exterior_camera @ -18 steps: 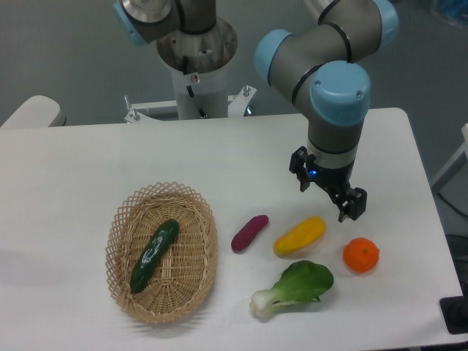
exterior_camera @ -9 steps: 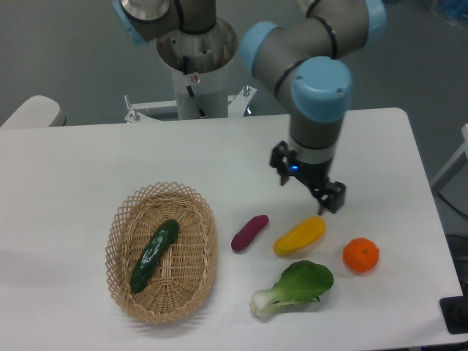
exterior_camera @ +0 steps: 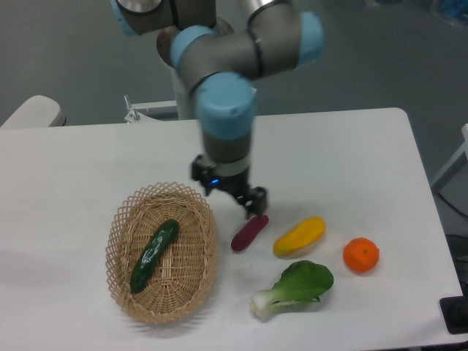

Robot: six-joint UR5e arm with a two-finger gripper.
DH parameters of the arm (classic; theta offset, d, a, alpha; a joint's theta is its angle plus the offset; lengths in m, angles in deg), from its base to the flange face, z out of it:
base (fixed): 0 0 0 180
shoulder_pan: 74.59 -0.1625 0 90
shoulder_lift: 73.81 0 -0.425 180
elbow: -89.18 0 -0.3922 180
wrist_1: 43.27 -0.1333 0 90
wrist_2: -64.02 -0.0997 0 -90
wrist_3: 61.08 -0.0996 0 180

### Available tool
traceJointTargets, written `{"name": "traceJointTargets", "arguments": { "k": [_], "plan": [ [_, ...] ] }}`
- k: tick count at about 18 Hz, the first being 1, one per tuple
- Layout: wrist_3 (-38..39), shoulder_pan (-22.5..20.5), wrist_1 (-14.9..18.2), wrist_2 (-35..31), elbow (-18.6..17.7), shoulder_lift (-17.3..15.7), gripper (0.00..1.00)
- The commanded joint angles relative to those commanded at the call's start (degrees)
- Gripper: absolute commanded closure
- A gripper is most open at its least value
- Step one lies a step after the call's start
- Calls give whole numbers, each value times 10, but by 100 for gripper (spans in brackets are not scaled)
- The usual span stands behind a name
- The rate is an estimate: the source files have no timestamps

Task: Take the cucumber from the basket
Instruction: 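Move the open gripper over the green cucumber in the wicker basket, then lower the gripper onto the cucumber and close around it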

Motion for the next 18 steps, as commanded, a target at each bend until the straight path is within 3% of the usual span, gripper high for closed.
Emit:
{"name": "traceJointTargets", "arguments": {
  "k": [3, 5, 12, 18],
  "plan": [
    [79, 36, -94, 0, -23, 24, 0],
    [107, 48, -127, 0, -31, 40, 0],
    [108, 68, -154, -3, -41, 80, 0],
    [107, 78, -184, -3, -55, 93, 0]
  ]
}}
